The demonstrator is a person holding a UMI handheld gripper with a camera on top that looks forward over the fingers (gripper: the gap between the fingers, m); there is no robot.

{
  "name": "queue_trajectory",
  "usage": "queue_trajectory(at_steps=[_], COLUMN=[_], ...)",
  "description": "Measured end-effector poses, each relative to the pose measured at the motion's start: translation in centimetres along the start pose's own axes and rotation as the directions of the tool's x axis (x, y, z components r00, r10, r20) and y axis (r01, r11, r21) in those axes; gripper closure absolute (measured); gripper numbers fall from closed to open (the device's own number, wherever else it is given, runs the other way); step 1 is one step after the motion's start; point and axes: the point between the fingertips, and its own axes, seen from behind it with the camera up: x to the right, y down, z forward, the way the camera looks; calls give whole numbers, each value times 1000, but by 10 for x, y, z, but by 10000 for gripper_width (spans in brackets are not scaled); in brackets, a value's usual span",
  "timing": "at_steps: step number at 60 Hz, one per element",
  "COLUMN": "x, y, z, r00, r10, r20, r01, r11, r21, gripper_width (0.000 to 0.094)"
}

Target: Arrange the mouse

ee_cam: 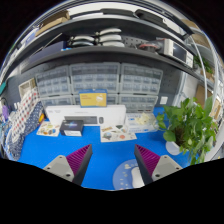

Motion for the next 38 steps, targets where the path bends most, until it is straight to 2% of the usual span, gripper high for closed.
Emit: queue_trajectory(at_steps=[9, 38], x=[-49, -160], y=[-9, 5], z=[-18, -48], r00=[1000, 995], r10=[-4, -46], r20=[31, 83], r01=[3, 43], r11=[1000, 998], r21=[29, 36], gripper_width=[70, 74])
